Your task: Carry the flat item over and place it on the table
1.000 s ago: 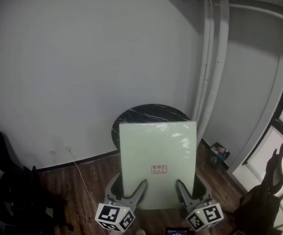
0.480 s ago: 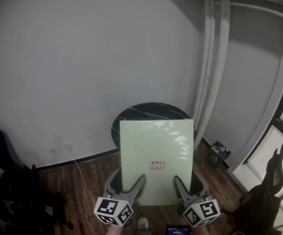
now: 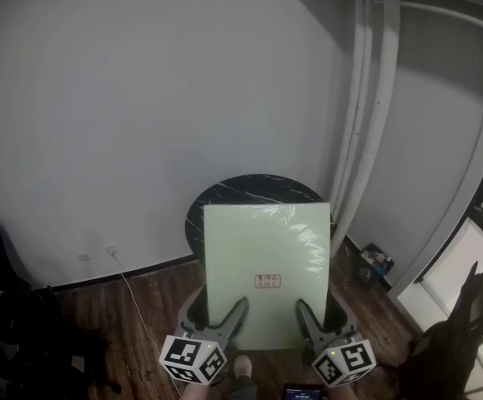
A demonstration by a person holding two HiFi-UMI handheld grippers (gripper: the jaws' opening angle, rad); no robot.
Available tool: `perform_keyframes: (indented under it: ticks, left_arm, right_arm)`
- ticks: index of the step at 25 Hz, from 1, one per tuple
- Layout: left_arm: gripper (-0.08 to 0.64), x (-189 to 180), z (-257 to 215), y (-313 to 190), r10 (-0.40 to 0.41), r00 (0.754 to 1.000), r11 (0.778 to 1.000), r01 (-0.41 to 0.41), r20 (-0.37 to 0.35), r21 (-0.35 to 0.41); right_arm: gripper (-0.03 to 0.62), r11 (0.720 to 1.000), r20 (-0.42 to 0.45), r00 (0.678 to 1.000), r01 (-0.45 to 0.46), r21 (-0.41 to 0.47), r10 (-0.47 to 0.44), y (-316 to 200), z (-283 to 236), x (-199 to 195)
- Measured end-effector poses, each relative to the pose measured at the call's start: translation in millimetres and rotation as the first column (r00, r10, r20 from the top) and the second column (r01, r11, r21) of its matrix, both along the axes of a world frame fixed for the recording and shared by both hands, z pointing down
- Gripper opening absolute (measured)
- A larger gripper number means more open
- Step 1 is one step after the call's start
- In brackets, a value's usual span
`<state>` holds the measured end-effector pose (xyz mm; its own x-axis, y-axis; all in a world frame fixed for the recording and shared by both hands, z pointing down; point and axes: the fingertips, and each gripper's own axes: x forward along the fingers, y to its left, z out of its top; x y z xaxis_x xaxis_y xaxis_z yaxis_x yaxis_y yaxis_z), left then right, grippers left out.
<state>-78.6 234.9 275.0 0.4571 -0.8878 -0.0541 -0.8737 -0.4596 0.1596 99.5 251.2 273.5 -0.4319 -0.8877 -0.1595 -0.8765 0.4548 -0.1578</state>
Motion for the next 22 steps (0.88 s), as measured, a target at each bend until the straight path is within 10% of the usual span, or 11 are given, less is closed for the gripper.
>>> perform_keyframes:
  ticks: [22]
  left_arm:
    - [0.379,-25.7,17.2,-283.6,0.071,0.997,0.996,-0.071,-0.002,-0.05]
  right_arm:
    - [0.23,0.996,0.009,0.998,-0.066,-0.054,0.067,-271.8,17.7,-26.3]
